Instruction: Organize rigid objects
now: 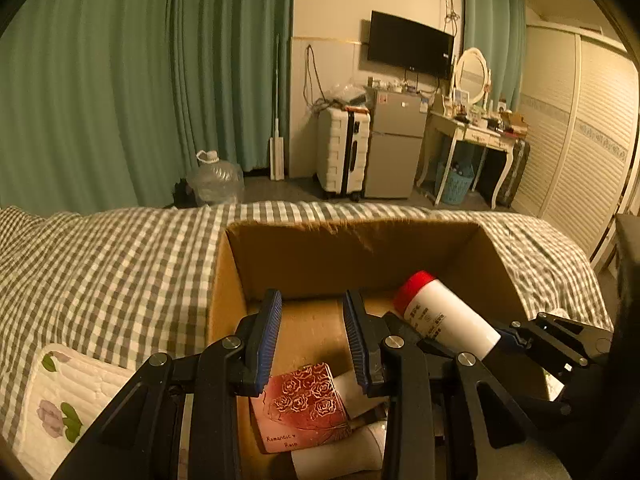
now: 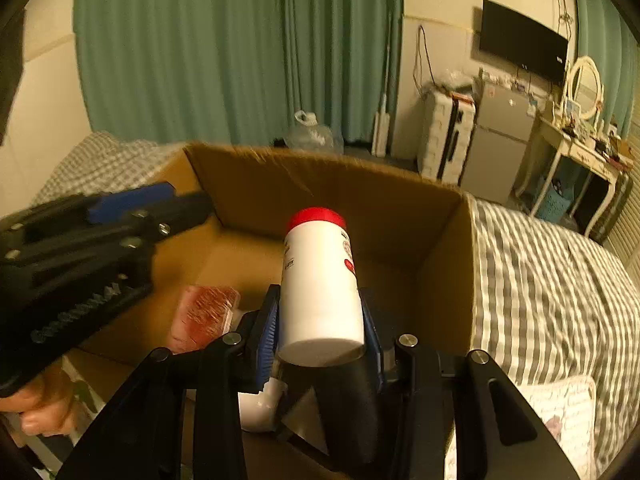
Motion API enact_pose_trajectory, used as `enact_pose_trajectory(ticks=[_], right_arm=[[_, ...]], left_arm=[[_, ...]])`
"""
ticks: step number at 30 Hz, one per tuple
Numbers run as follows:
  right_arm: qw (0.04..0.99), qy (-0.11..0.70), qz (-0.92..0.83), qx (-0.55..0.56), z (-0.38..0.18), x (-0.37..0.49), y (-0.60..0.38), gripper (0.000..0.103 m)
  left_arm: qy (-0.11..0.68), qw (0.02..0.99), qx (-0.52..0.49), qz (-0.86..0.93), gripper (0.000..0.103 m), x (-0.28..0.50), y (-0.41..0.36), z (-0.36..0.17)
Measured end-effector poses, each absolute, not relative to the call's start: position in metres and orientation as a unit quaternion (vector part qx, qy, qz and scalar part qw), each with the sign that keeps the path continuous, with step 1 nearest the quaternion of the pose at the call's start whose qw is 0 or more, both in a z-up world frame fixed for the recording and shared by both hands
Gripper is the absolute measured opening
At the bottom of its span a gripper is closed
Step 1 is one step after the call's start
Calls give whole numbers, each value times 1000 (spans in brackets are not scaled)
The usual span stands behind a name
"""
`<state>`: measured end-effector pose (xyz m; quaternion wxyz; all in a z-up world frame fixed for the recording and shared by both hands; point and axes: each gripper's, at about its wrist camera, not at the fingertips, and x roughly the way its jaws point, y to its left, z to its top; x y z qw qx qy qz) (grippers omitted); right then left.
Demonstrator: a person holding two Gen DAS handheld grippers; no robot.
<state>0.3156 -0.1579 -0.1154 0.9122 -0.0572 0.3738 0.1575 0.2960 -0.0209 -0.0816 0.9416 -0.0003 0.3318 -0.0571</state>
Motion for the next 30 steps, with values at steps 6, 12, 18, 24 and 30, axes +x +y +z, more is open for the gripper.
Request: enact_pose_trajectory(ticks=[6, 12, 18, 24, 30], right_arm=[[911, 375, 153, -78, -121, 314, -161, 37], [930, 334, 143, -62, -85, 299, -174, 51], [951, 277, 133, -32, -28, 271, -184, 62], [963, 229, 143, -27, 32, 236, -183, 74], [973, 180, 146, -27, 85, 185, -183, 86]], left_arm=[[323, 945, -8, -52, 33, 292, -20, -66], [292, 955, -11, -49, 33, 278, -15, -27], [253, 966, -21, -43, 35, 250, -6, 25], [204, 978, -12, -41, 48, 210, -6, 77], [166, 985, -3, -37, 59, 165, -5, 121]])
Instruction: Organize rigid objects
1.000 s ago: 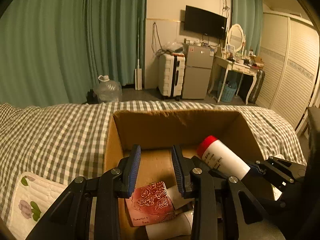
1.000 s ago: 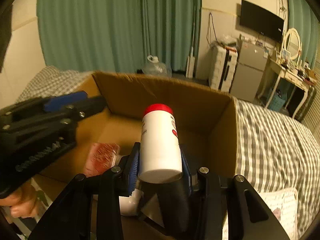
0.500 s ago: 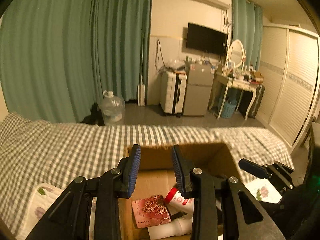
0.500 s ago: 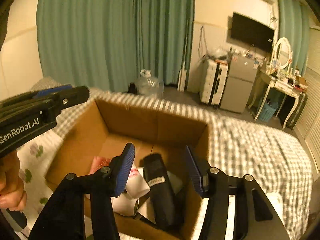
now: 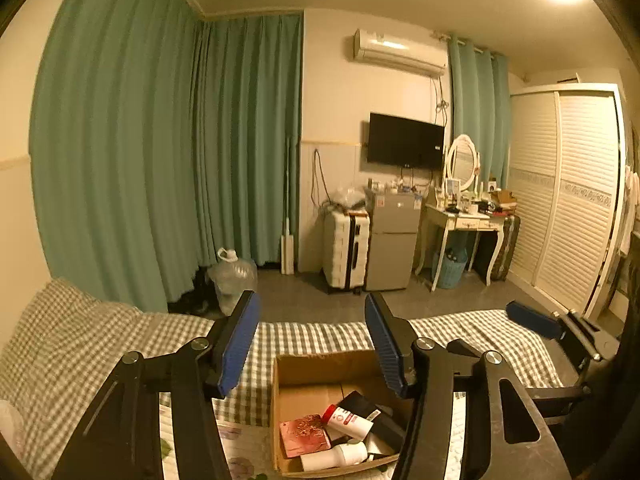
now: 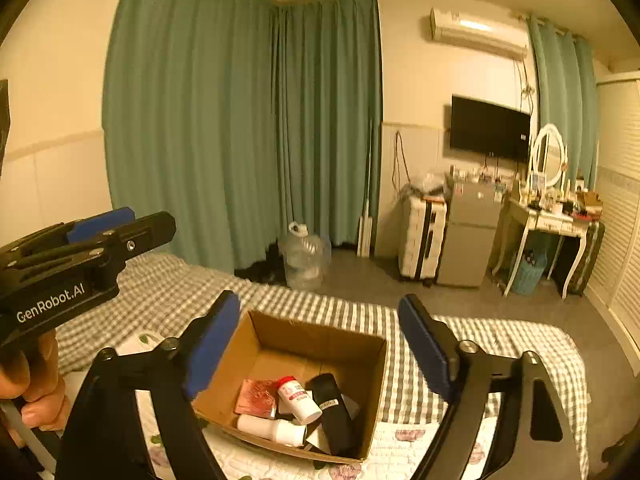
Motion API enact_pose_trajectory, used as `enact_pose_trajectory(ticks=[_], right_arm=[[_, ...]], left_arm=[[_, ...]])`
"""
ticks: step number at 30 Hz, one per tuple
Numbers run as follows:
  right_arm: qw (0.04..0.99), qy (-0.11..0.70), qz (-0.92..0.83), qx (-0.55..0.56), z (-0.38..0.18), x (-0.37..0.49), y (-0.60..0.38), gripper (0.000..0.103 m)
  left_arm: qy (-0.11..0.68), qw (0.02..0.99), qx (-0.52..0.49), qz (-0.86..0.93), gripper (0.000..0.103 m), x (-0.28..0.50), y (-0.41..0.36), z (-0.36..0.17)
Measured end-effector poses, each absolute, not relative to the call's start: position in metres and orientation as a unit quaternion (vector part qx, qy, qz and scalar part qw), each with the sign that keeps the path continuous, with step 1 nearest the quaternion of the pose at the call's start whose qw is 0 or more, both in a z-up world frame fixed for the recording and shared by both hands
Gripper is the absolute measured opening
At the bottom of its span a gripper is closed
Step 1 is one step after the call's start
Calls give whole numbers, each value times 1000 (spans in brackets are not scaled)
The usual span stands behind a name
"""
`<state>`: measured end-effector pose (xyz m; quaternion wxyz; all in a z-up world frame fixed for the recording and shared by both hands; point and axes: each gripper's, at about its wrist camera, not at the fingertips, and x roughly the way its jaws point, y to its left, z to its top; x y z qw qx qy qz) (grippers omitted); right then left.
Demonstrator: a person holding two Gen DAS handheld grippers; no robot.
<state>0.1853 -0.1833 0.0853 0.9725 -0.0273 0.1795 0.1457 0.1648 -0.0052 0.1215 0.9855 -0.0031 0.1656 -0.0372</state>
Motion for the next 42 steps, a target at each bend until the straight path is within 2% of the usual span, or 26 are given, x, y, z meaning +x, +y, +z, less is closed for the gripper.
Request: enact_pose_trajectory(ticks=[2, 4, 9, 16, 24, 35, 42], right_arm=[[975, 165, 146, -34, 100, 168, -182, 94], [977, 149, 143, -47, 114, 148, -180, 96], [982, 115, 133, -62, 136, 107, -179, 103], [984, 86, 139, -64, 142, 60, -177, 103], [985, 107, 121, -54, 103, 36, -170, 103], [984, 162, 62, -51, 32, 49, -192, 103], [981, 185, 47, -46, 8, 60, -204, 103]], left_arm=[[159, 987, 6, -30, 61, 149, -6, 132], [148, 989, 11, -25, 65, 132, -6, 142], [119, 993, 9, -17, 66, 100, -4, 158], [91, 996, 8, -25, 69, 60, 3, 153], [82, 996, 19, -12, 69, 34, 3, 115], [128, 991, 18, -19, 69, 58, -5, 21], [147, 989, 19, -21, 69, 68, -6, -4]])
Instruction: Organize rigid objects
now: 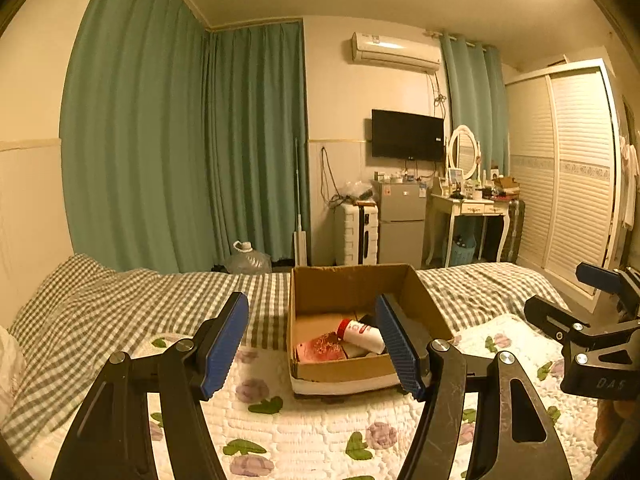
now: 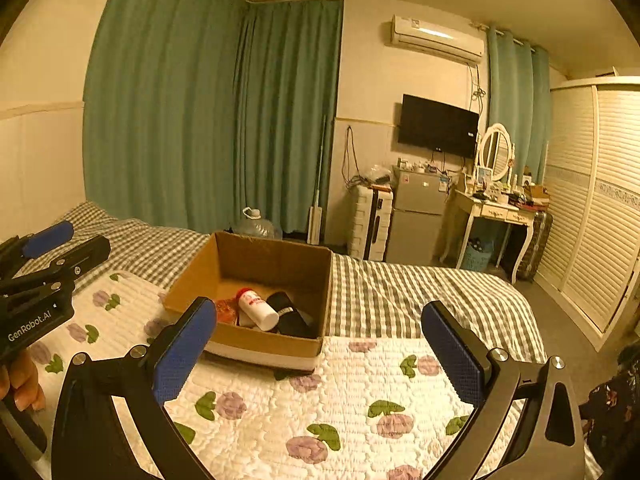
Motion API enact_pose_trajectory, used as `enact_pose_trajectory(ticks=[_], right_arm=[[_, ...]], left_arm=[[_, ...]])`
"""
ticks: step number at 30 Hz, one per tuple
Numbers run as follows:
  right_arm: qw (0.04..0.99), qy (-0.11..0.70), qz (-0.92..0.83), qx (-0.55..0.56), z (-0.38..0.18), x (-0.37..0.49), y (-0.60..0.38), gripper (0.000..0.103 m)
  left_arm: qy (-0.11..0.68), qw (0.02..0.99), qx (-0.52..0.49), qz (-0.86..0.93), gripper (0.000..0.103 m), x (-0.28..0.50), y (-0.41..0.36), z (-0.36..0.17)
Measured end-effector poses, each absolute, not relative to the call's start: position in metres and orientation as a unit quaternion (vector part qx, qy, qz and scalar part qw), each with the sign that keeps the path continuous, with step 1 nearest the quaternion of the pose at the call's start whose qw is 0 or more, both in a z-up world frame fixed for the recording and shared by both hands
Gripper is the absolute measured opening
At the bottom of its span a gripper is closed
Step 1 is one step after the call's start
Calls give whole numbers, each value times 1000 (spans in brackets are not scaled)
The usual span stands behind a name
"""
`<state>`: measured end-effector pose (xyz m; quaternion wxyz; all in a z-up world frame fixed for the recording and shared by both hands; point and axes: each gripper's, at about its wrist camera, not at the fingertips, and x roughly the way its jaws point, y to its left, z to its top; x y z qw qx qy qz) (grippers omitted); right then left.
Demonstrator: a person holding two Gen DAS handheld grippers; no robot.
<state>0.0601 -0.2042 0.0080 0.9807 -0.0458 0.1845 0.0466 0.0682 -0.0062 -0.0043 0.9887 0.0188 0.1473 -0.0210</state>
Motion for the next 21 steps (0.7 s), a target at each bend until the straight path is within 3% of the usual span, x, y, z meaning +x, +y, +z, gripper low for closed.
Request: enact_pose_trajectory(ticks=[21], right_arm=[[976, 203, 65, -44, -1, 58, -192, 103]], left_arm=[[168, 985, 17, -16, 69, 64, -2, -4]])
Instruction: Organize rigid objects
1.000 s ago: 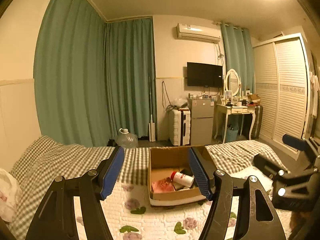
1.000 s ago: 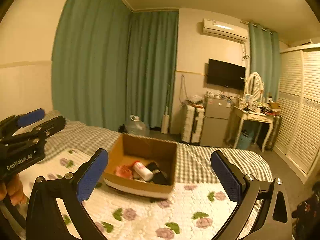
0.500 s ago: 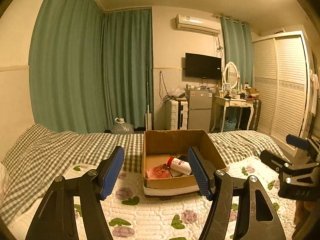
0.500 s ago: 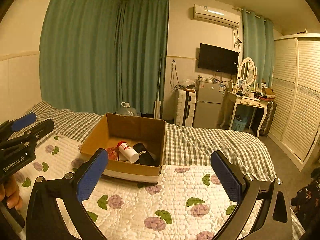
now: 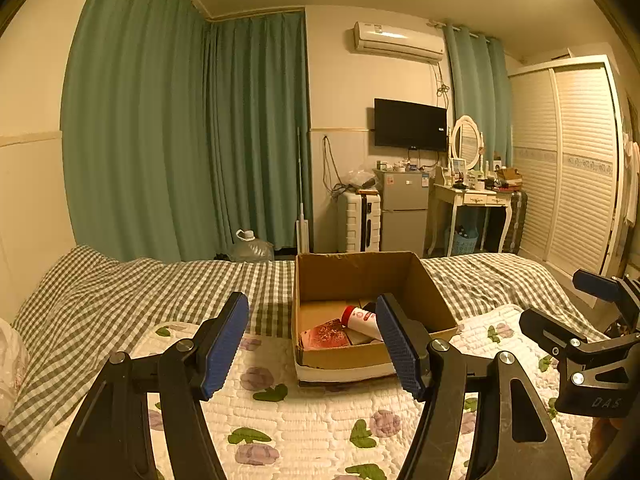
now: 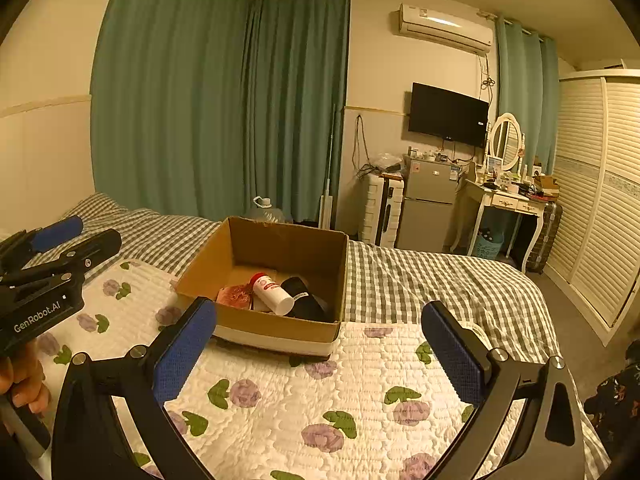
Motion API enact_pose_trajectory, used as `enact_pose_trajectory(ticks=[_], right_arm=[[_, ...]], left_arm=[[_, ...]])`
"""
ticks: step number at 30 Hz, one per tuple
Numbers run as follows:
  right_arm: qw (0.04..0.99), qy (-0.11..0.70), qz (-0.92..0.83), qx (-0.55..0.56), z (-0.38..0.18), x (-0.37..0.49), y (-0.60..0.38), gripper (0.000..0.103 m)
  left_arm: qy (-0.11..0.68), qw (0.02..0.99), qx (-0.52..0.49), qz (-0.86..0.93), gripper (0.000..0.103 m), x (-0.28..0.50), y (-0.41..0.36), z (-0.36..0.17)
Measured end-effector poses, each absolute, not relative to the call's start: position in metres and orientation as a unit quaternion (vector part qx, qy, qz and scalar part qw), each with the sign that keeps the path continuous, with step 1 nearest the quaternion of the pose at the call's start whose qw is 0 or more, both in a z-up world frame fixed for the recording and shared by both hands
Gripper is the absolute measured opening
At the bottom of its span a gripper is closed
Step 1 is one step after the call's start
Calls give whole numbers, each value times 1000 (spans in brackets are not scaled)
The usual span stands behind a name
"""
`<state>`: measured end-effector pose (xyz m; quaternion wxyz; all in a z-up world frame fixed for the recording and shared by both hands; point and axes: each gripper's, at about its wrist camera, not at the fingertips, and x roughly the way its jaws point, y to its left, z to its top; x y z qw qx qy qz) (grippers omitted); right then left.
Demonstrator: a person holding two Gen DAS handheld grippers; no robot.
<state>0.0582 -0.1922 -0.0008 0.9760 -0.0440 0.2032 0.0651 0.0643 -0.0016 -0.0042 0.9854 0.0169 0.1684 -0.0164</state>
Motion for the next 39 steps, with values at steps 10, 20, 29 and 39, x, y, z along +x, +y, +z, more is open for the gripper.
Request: enact_pose_trajectory(ticks=[10, 20, 29, 39], right_arm=[[976, 201, 67, -43, 0, 53, -191, 103], [976, 203, 66, -40, 1, 51, -193, 103], [976, 206, 65, -40, 1, 51, -193, 103], [976, 206, 63, -43, 0, 50, -196, 103]], left_arm=[[167, 986, 0, -9, 69, 61, 5, 0], [166, 986, 12, -8, 69, 58, 3, 1], [165, 986, 19, -10, 69, 59, -1, 2], [164, 986, 23, -10, 69, 59, -3, 3]])
